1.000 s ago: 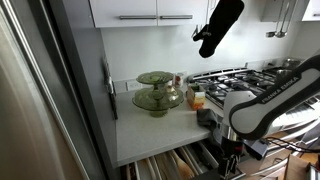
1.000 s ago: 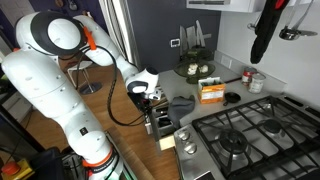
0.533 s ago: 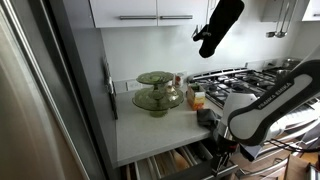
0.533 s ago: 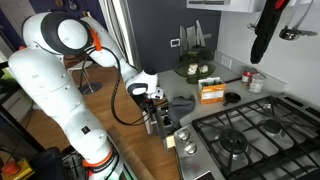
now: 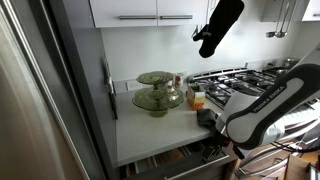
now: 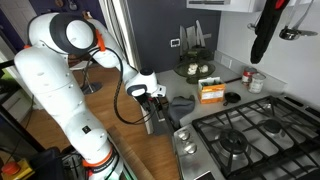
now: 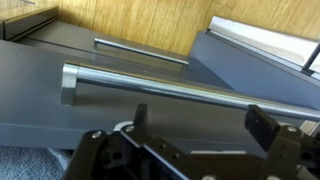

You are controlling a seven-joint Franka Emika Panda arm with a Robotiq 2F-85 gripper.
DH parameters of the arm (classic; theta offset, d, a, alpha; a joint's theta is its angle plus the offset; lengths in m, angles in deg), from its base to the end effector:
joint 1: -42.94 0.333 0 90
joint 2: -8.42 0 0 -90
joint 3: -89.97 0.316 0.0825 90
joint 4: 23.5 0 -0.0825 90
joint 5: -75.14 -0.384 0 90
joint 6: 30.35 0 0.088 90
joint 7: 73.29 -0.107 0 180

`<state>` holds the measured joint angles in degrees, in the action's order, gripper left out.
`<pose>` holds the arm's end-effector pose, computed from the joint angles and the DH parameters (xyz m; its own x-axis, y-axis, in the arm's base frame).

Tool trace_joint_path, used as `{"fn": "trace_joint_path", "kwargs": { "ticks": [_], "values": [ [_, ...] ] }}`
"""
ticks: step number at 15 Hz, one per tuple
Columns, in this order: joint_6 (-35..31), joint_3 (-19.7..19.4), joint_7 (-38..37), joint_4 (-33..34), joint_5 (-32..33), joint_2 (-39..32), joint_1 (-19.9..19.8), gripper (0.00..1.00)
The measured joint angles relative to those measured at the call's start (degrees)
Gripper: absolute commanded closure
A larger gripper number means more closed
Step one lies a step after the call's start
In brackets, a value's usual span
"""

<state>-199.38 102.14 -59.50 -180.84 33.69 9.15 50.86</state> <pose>0.3911 0.0962 0.2382 0.9762 -0.1243 0.1777 -0.0827 -0.9709 -0.2247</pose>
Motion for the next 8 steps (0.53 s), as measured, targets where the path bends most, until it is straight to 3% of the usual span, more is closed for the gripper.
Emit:
{"fn": "trace_joint_path", "kwargs": {
  "ticks": [5,8],
  "values": [
    [-7.4,1.0,0.2,1.2,-4.8,-1.5,0.5,0.0],
    [-8.6,1.4,1.3,2.1,-5.9,-1.5,0.6,0.0]
  ]
}}
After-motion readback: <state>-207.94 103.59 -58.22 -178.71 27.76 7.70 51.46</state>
